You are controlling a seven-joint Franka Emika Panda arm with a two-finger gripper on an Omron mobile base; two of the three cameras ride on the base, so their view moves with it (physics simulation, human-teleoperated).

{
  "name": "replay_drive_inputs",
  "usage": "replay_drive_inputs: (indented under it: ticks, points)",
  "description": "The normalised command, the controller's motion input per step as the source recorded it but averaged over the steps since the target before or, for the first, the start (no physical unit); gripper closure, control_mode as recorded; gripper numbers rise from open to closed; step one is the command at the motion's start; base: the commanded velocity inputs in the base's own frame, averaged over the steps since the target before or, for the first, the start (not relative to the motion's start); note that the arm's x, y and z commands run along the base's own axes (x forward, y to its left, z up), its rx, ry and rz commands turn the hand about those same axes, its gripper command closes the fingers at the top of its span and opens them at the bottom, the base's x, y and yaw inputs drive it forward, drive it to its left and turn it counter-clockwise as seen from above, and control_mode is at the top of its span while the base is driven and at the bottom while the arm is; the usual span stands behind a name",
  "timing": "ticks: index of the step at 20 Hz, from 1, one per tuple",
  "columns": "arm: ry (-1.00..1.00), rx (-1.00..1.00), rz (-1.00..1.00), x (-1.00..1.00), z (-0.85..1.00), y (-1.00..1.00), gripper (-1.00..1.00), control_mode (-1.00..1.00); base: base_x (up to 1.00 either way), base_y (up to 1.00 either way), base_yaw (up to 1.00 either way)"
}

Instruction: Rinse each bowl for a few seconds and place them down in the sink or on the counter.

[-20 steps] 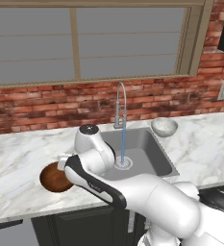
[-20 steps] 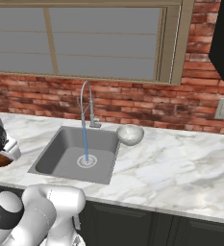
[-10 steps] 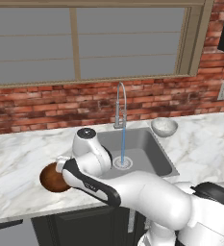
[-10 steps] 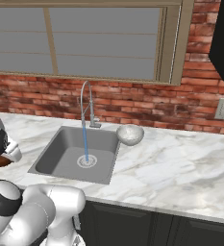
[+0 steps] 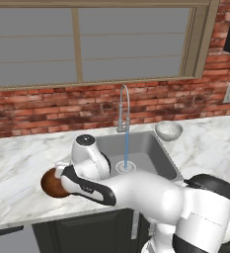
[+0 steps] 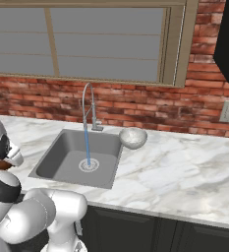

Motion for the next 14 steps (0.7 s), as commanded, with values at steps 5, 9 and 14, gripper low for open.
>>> replay_drive_inputs:
  ticks: [5,9,14]
  points:
    - [0.00,0.00,0.00,0.17,-0.20,0.11,-1.00,-1.00,0.00,0.00,0.00]
    - [0.00,0.00,0.00,0.15,-0.20,0.11,-1.00,-1.00,0.00,0.00,0.00]
    - [0.00,0.01,0.00,0.13,-0.20,0.13,1.00,-1.00,0.00,0.00,0.00]
